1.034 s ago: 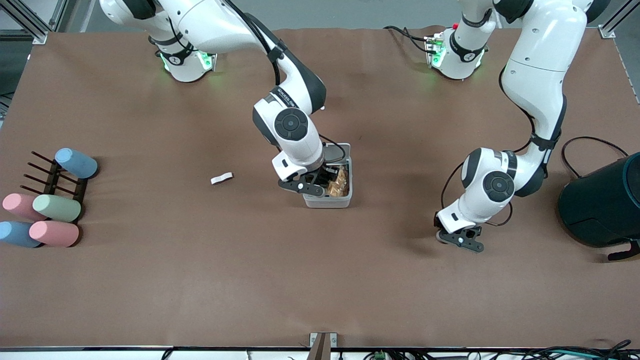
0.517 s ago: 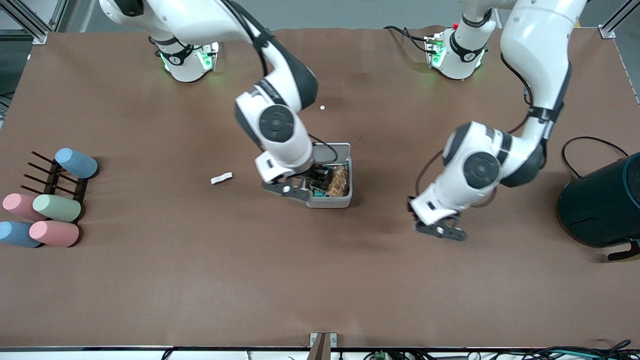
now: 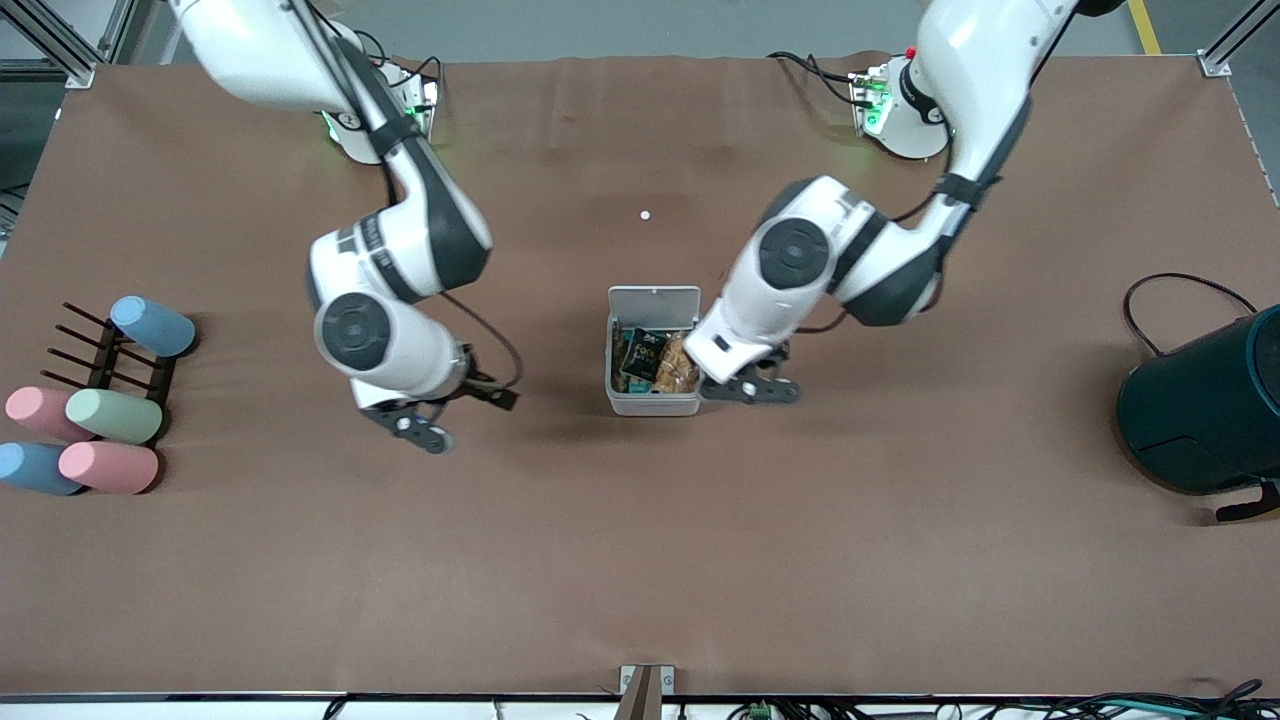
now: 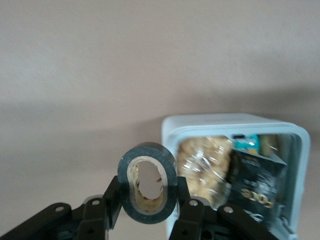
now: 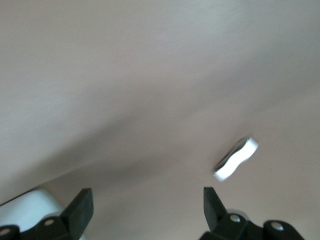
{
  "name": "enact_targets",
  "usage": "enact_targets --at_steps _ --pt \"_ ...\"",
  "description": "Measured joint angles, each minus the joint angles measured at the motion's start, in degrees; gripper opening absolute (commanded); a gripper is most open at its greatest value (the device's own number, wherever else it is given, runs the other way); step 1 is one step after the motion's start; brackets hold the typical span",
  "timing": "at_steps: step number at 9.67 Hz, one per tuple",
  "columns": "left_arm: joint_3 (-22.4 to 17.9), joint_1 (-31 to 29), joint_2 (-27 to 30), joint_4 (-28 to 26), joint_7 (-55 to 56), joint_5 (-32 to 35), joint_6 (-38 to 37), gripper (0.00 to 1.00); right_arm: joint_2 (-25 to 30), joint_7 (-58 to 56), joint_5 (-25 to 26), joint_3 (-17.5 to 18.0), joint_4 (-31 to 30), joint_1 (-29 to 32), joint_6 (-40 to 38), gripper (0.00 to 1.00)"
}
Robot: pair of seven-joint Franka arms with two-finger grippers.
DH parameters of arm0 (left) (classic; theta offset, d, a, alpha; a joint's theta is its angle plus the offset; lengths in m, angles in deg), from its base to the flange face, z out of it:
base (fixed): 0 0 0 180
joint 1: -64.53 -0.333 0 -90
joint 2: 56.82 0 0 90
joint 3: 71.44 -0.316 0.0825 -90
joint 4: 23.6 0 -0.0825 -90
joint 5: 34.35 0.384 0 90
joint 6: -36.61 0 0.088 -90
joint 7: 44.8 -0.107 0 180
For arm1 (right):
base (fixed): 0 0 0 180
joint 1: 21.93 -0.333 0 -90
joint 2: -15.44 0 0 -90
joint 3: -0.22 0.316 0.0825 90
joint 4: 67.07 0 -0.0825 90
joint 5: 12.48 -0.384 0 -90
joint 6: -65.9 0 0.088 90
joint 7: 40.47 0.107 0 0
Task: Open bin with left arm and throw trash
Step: 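Carry the tape into the bin while the right gripper reaches the stick, then grasp the white stick and bring it over the bin with the right gripper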
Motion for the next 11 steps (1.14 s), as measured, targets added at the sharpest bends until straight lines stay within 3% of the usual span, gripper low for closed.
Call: enact_targets --at_steps 2,3,4,5,6,7,8,9,10,11 --pt "0.0 2.0 -1.8 0.3 4.6 4.8 0.1 0.01 4.1 -2.5 0.0 0.0 -18.2 2.3 15.7 0.99" --pt "0.0 2.3 -2.6 0.6 5.8 5.8 0.2 0.01 5.0 -2.6 0.1 0.1 -24.3 2.8 20.0 0.99" --pt "0.0 2.7 -3.3 1.2 6.8 6.2 0.3 0.02 5.3 -2.6 0.1 0.1 -27.3 3.3 21.9 0.99" --pt "0.0 3.4 -3.7 2.0 7.4 6.2 0.3 0.02 5.3 -2.6 0.1 0.1 -28.5 3.5 23.2 0.91" --pt "0.0 3.9 -3.9 2.3 7.8 6.2 0.3 0.02 5.3 -2.6 0.1 0.2 -29.1 3.5 23.9 0.76" --pt "0.0 4.2 -3.9 2.5 7.9 6.3 0.3 0.13 5.1 -2.5 0.0 0.4 -29.7 3.5 25.3 0.68" --pt "0.0 4.4 -4.0 2.6 7.9 7.1 0.3 0.55 4.7 -2.1 -0.1 0.6 -30.3 3.5 27.8 0.56" --pt "0.0 4.5 -4.1 2.6 8.0 8.4 0.3 1.0 3.8 -1.6 -0.8 0.7 -30.7 3.4 30.3 0.23" --pt "0.0 4.6 -4.4 2.6 8.2 9.3 0.3 1.0 3.3 -1.1 -1.2 0.8 -30.8 3.4 31.5 0.0" --pt "0.0 4.6 -4.7 2.7 8.7 10.0 0.4 1.0 3.4 -0.1 -1.5 0.8 -30.8 3.4 31.6 0.0"
